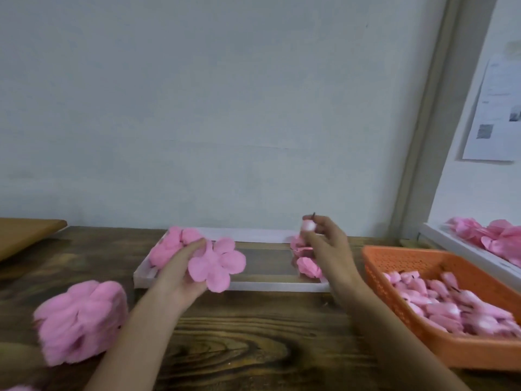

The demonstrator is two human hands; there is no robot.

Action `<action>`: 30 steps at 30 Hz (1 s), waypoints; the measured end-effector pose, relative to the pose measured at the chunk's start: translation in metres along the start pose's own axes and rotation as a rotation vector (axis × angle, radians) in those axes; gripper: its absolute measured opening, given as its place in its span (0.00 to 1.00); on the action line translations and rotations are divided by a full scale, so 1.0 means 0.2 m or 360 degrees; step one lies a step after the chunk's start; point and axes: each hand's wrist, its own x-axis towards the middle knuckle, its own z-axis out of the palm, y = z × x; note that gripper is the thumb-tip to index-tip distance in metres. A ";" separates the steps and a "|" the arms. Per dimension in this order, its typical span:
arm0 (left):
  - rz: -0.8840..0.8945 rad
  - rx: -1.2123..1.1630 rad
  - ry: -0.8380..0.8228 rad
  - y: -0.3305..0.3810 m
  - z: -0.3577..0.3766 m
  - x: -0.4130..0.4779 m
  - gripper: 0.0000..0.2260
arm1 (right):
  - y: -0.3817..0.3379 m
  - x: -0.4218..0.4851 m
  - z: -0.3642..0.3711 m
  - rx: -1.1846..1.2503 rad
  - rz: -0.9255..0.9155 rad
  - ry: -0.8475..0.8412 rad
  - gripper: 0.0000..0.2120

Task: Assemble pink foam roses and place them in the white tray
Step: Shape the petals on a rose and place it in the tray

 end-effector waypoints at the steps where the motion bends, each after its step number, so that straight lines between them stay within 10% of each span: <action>1: 0.0006 0.0053 0.0057 -0.07 0.01 0.01 0.15 | 0.04 -0.04 0.08 0.0050 0.0036 -0.0079 0.10; 4: 0.0095 0.0304 0.0187 -0.20 0.03 0.00 0.03 | 0.15 -0.10 0.24 0.0157 0.0022 -0.0257 0.10; 14: 0.0505 0.0844 0.0355 -0.30 -0.06 0.01 0.20 | 0.32 -0.21 0.26 0.0061 0.0033 -0.0557 0.07; 30: 0.0626 0.1311 -0.0071 -0.52 0.17 -0.09 0.22 | 0.32 -0.21 0.30 0.0286 0.0245 -0.0386 0.21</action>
